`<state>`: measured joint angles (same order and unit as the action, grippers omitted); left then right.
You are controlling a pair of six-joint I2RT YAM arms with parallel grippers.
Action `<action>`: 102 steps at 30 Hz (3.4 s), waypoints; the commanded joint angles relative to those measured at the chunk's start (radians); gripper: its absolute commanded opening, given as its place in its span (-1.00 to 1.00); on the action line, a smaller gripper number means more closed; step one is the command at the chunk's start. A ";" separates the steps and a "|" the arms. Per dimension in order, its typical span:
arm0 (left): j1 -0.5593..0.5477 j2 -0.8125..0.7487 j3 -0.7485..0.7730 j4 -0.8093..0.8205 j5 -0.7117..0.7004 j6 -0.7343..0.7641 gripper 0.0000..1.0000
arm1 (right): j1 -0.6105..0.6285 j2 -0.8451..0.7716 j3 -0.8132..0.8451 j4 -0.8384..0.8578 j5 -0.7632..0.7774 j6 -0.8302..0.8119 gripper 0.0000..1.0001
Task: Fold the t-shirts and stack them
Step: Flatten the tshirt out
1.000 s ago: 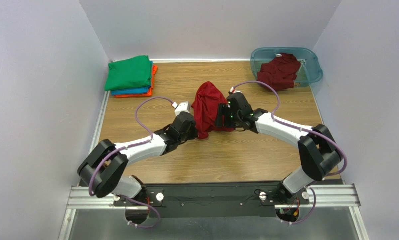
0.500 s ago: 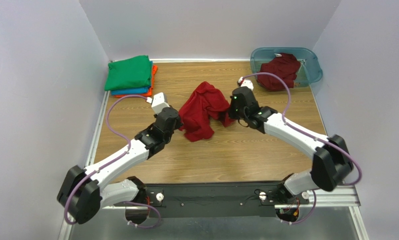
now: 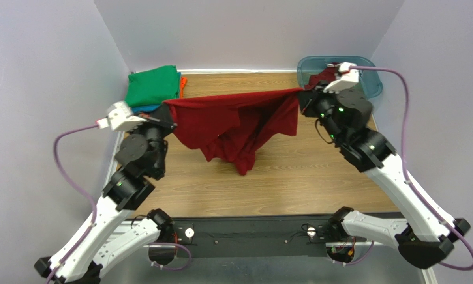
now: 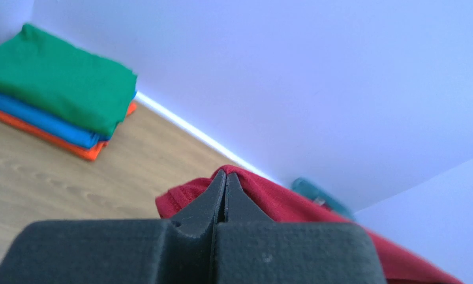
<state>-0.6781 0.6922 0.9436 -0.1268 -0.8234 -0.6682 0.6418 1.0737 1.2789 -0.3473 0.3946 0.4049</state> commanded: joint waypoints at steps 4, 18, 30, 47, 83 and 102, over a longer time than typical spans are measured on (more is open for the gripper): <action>0.002 -0.196 0.081 0.039 -0.010 0.077 -1.00 | 0.006 -0.139 0.146 -0.081 -0.192 -0.025 -0.71; 0.003 -0.214 0.187 0.079 0.259 0.098 -1.00 | 0.006 -0.153 0.266 -0.148 -0.435 -0.003 -0.71; 0.003 -0.091 -0.081 0.012 0.116 -0.071 -1.00 | 0.006 0.089 -0.248 0.049 -0.560 0.077 -0.42; -0.008 0.533 -0.014 0.430 0.591 0.062 -1.00 | 0.007 0.017 -0.473 0.122 -0.343 0.178 1.00; 0.095 0.711 0.006 0.090 0.581 0.069 0.97 | -0.072 -0.075 -0.487 -0.122 0.136 0.242 1.00; 0.066 0.377 -0.509 0.049 0.721 -0.160 0.48 | -0.370 0.230 -0.487 -0.111 -0.065 0.221 1.00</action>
<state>-0.6067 1.0531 0.4507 -0.0593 -0.1387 -0.7948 0.2859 1.2972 0.7792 -0.4492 0.3481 0.6270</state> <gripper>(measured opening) 0.833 0.998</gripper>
